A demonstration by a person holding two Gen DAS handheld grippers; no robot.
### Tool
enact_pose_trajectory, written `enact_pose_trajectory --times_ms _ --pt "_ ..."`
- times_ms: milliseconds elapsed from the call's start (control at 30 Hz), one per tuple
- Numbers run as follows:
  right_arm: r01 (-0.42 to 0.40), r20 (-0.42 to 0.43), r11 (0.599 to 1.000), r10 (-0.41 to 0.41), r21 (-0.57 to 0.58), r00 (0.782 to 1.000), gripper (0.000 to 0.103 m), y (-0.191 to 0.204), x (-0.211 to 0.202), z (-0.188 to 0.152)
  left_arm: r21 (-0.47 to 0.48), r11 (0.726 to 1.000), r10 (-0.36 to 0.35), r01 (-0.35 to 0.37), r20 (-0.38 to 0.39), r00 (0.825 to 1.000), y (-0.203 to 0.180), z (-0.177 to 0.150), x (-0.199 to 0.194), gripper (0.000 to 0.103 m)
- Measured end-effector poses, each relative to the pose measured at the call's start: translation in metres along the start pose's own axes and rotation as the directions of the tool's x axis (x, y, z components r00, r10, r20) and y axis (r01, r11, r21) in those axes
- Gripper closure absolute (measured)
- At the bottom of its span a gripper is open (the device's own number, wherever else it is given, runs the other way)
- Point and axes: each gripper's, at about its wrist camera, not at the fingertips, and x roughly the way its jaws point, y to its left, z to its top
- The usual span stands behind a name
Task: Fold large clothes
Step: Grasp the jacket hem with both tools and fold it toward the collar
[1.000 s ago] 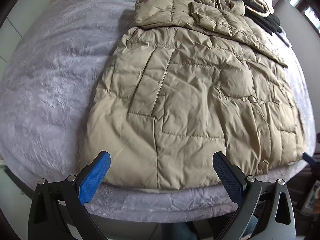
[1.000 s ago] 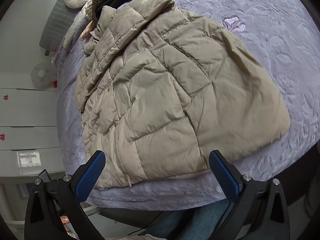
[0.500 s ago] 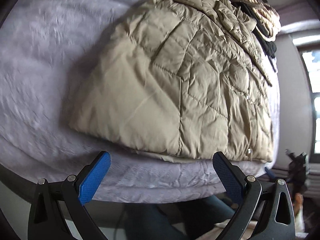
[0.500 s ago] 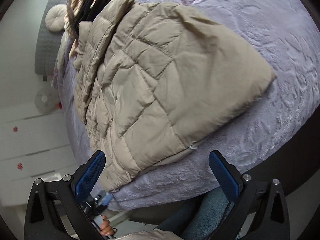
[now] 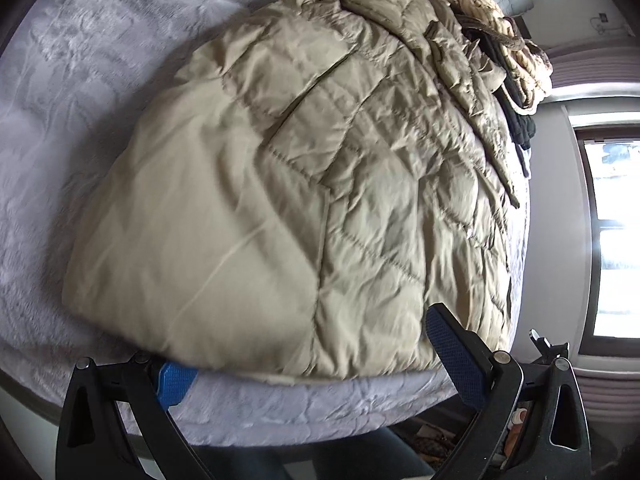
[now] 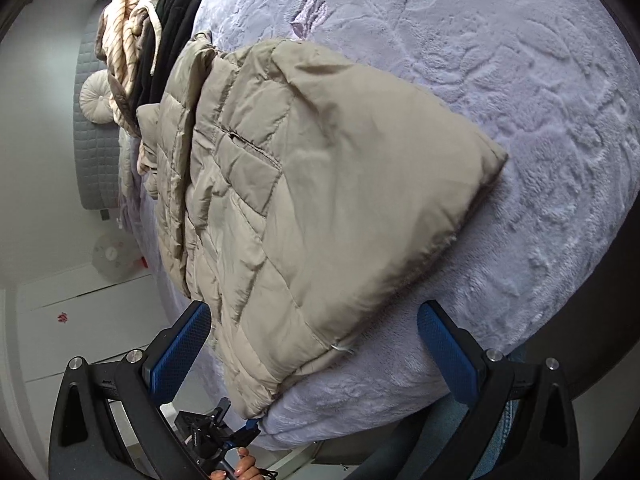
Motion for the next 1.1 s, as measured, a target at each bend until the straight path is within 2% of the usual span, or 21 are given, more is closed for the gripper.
enact_pose_trajectory --times_ms 100,133,167,200,233,267,300,333,367,433,467,600,767,900,1000,1100 --pt "-0.009 0.008 1.0 0.009 0.02 1.0 0.0 0.0 0.004 0.004 0.025 1.0 -0.006 0.006 0.011 1.0 -0.008 0.004 0.001 0.001" --pt "-0.018 0.01 0.999 0.017 0.028 1.0 0.0 0.0 0.006 0.005 0.032 0.999 -0.003 0.003 0.013 1.0 -0.01 0.005 0.001 0.005" --pt "-0.026 0.011 0.999 0.026 0.032 1.0 0.001 0.0 0.007 0.006 0.041 0.999 0.003 -0.004 0.014 1.0 -0.012 0.006 0.002 0.01" --pt "-0.031 0.012 0.999 0.03 0.035 0.999 0.002 0.001 0.007 0.007 0.048 0.999 0.016 -0.016 0.012 1.0 -0.013 0.007 0.003 0.02" --pt "-0.037 0.012 0.999 0.036 0.037 0.999 0.004 0.001 0.007 0.007 0.054 0.998 0.031 -0.031 0.007 1.0 -0.014 0.007 0.004 0.035" --pt "-0.042 0.012 0.998 0.041 0.037 0.999 0.017 0.002 0.007 0.007 0.062 0.997 0.045 -0.045 0.003 0.999 -0.015 0.009 0.005 0.045" --pt "-0.038 0.007 0.998 0.038 0.041 0.999 0.029 0.002 0.008 0.008 0.069 0.996 0.058 -0.058 0.002 0.998 -0.015 0.009 0.005 0.066" --pt "-0.019 -0.003 0.998 0.019 0.053 1.0 0.049 0.001 0.01 0.009 0.076 0.995 0.069 -0.069 0.004 0.998 -0.014 0.01 0.004 0.08" --pt "-0.008 -0.006 0.998 0.009 0.063 1.0 0.069 -0.001 0.011 0.01 0.079 0.994 0.068 -0.069 0.008 0.998 -0.012 0.01 0.003 0.083" --pt "-0.001 -0.006 0.997 0.001 0.074 1.0 0.087 -0.003 0.013 0.012 0.08 0.995 0.055 -0.057 0.023 0.998 -0.012 0.011 -0.002 0.09" --pt "-0.009 -0.004 0.997 0.009 0.072 1.0 0.092 -0.003 0.012 0.013 0.078 0.996 0.043 -0.046 0.033 0.999 -0.014 0.012 -0.007 0.09" --pt "-0.049 -0.02 0.999 0.049 -0.015 0.999 0.094 0.019 0.005 0.018 0.095 0.995 -0.001 -0.008 0.087 0.996 -0.026 0.019 -0.033 0.09" --pt "-0.112 -0.041 0.984 0.107 -0.139 0.993 0.095 0.076 -0.005 0.043 0.133 0.991 -0.04 0.014 0.191 0.981 -0.062 0.048 -0.07 0.09" --pt "-0.136 -0.052 0.954 0.126 -0.267 0.991 0.095 0.14 -0.007 0.076 0.163 0.987 -0.063 0.013 0.302 0.951 -0.103 0.089 -0.099 0.09" --pt "-0.153 -0.06 0.914 0.141 -0.377 0.988 0.095 0.199 -0.003 0.11 0.176 0.984 -0.075 0.009 0.373 0.925 -0.133 0.124 -0.109 0.09" --pt "-0.153 -0.076 0.877 0.133 -0.455 0.988 0.095 0.245 0.01 0.14 0.173 0.984 -0.043 -0.037 0.435 0.899 -0.163 0.163 -0.112 0.09"
